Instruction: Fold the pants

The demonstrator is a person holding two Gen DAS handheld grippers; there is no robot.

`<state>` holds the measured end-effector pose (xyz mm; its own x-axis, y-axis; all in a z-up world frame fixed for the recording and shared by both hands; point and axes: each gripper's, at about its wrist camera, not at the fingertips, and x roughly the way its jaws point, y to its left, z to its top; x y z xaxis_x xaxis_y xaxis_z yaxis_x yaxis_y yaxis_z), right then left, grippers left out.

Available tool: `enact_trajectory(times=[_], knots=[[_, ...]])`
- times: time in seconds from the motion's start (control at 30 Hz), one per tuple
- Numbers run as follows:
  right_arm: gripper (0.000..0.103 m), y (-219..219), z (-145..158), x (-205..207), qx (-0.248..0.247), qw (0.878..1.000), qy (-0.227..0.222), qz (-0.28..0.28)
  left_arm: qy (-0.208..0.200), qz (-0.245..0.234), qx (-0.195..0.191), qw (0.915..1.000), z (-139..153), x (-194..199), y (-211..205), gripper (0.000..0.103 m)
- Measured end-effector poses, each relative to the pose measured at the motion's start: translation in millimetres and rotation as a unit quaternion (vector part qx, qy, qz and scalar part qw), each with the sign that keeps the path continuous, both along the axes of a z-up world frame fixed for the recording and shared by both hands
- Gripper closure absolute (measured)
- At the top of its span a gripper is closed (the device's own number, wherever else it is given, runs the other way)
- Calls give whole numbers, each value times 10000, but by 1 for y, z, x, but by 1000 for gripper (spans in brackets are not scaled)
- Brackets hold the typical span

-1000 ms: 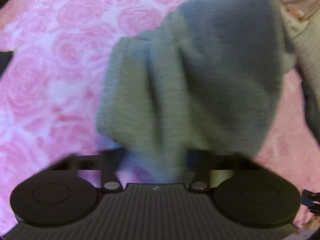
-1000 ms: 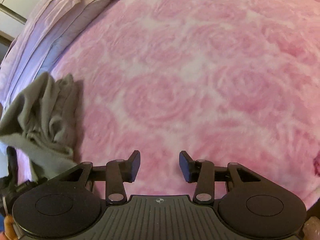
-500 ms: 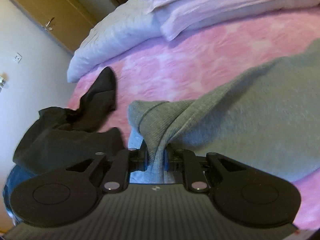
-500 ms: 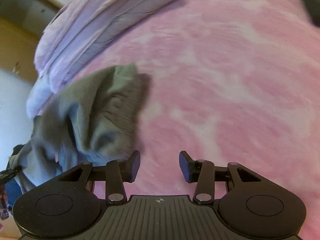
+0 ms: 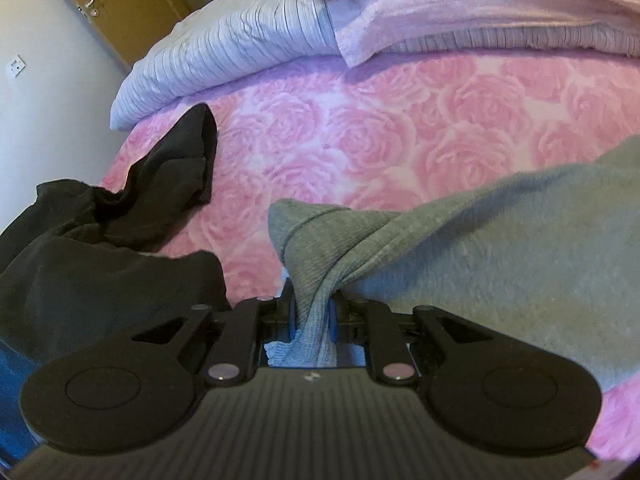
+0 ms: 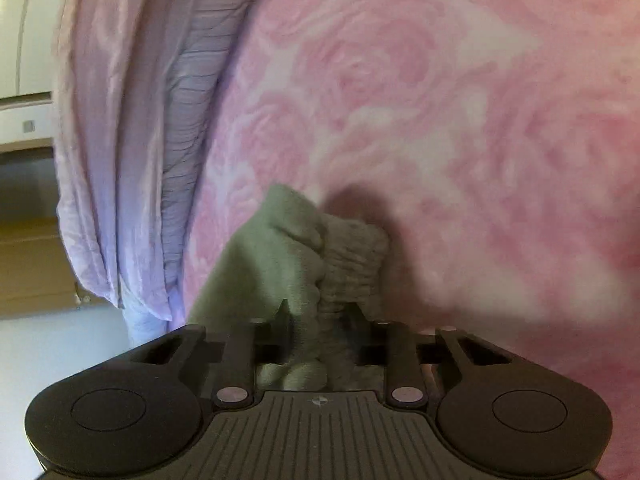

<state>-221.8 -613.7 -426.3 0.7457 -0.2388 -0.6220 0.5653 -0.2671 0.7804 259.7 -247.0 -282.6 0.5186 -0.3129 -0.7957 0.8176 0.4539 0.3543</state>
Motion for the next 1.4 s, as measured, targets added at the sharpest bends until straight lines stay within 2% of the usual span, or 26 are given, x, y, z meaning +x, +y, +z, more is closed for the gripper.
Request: enact_trajectory(times=[0.07, 0.13, 0.23, 0.3, 0.33, 0.4, 0.43, 0.47, 0.5, 0.53, 0.6, 0.63, 0.7, 0.8, 0.87, 0.97, 1.0, 1.07, 1.13, 1.23, 1.27, 1.37, 1.4], knots=[[94, 6, 28, -11, -661, 9977, 12, -171, -57, -52, -158, 9998, 13, -4, -2, 90], [94, 11, 65, -44, -1248, 9898, -140, -674, -71, -111, -415, 9991, 32, -7, -5, 90], [94, 23, 139, -101, -2460, 9643, -207, -961, -115, -257, -881, 9957, 68, -17, -11, 90], [94, 39, 189, -135, -3244, 9403, -116, -1026, -149, -405, -1250, 9912, 92, -27, -15, 90], [94, 50, 213, -152, -3703, 9232, -71, -1026, -113, -530, -1466, 9877, 104, -34, -16, 89], [92, 77, 256, -180, -4625, 8825, 488, -704, 50, -759, -1657, 9832, 113, -47, -18, 86], [89, 90, 268, -189, -4857, 8685, 897, -421, 129, -853, -1600, 9833, 111, -56, -19, 80], [85, 101, 271, -205, -4768, 8690, 1314, -181, 175, -914, -1496, 9844, 105, -64, -20, 76], [71, 109, 266, -219, -4460, 8798, 1638, -118, 241, -988, -1402, 9849, 98, -73, -20, 70], [59, 116, 256, -235, -4031, 8953, 1888, -162, 349, -1050, -1320, 9851, 88, -83, -18, 70], [58, 133, 224, -268, -2920, 9301, 2200, -341, 595, -1097, -1135, 9857, 69, -101, -13, 71], [58, 144, 209, -284, -2492, 9416, 2213, -473, 700, -1091, -1026, 9862, 59, -110, -10, 70], [57, 163, 180, -308, -1767, 9569, 2151, -826, 922, -905, -871, 9878, 42, -119, -3, 70], [56, 167, 156, -329, -1189, 9663, 1906, -1254, 1397, -396, -747, 9866, 20, -118, 5, 70], [53, 157, 134, -332, -848, 9740, 1549, -1419, 1671, -135, -773, 9828, 11, -115, 4, 67], [50, 134, 107, -326, -398, 9759, 1157, -1808, 1954, 228, -961, 9757, 3, -102, -1, 62], [50, 130, 101, -325, -358, 9748, 1151, -1877, 2021, 341, -1024, 9734, 2, -100, -2, 61], [50, 121, 83, -321, -307, 9674, 1592, -1945, 2206, 614, -1177, 9663, -3, -88, -2, 60], [50, 118, 75, -321, -359, 9603, 1956, -1956, 2442, 954, -1386, 9550, -8, -73, -3, 54], [50, 115, 67, -323, -409, 9561, 2028, -2077, 2641, 1396, -1828, 9367, -9, -49, -3, 43], [50, 115, 67, -325, -465, 9557, 1977, -2129, 2675, 1514, -1999, 9303, -7, -41, -2, 42], [50, 114, 66, -327, -448, 9556, 1870, -2232, 2925, 1811, -2636, 9012, 3, -18, -3, 35], [49, 114, 65, -328, -412, 9562, 1816, -2259, 2943, 1886, -2792, 8944, 7, -15, -3, 32]])
